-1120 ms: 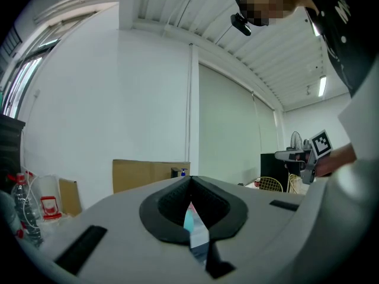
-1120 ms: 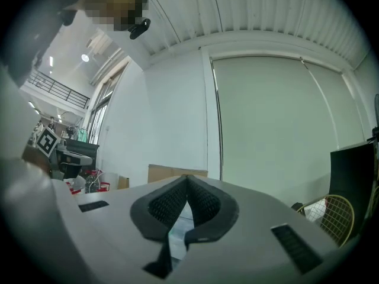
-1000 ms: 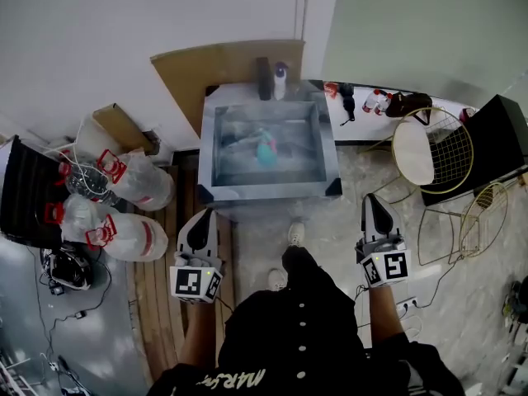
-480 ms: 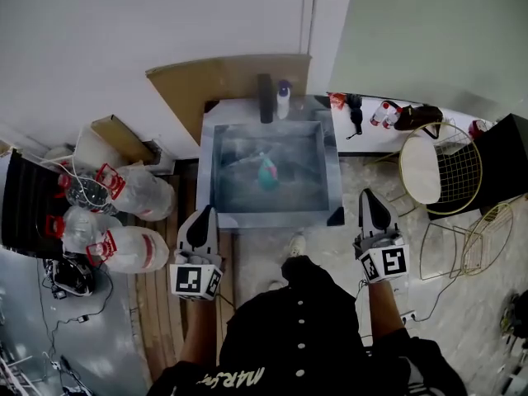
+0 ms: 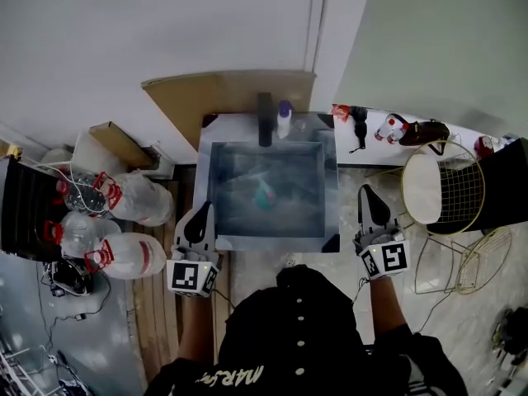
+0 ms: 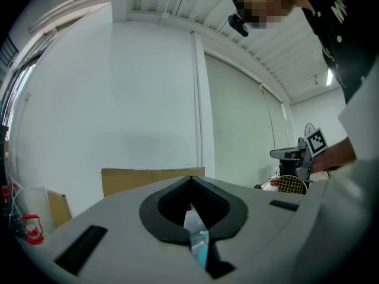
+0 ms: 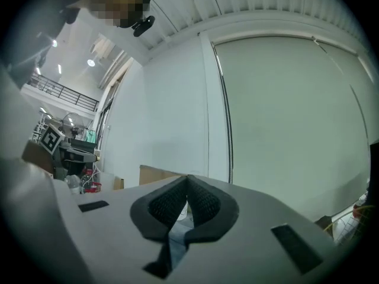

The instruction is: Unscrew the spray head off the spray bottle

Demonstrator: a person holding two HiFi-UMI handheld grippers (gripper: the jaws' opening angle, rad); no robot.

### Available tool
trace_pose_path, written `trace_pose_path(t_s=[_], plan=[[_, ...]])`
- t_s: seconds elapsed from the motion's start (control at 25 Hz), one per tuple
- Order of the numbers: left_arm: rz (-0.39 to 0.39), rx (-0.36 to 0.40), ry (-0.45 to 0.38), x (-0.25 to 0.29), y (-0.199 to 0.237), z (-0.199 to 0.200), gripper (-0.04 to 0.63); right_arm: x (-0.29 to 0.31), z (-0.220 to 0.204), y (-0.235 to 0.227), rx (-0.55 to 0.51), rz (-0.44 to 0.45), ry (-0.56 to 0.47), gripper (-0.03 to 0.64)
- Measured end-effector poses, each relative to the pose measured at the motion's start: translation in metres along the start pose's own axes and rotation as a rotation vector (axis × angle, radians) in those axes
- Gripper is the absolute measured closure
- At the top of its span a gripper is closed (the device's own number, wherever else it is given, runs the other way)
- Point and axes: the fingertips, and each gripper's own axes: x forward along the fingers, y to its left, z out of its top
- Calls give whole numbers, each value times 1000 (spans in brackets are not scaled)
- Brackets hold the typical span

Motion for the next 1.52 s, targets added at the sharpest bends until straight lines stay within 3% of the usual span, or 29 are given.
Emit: trace_pose_path(t_s=[0.2, 0.44, 0.6, 0.76, 1.04, 1.4, 1.52], plan=[[15, 1, 12, 22, 1, -2, 571, 25, -8, -12, 7, 43, 21, 604], [26, 17, 90, 32, -2, -18, 571, 44, -30, -11, 12, 106, 74, 604], [-15, -19, 118, 35, -2, -34, 571, 54, -43, -3, 19, 133, 99, 604], [-73, 5, 177, 40, 1, -52, 569, 64, -56, 7, 1, 159, 132, 604], [-304, 66, 267, 68, -4, -89, 568, 87, -70, 30, -38, 205, 182, 604], [-585, 128, 451, 108, -34, -191, 559, 114, -117, 50, -17, 228, 266, 604], [-702, 146, 540, 116, -49, -228, 372, 125, -136, 56, -5, 238, 297, 604]])
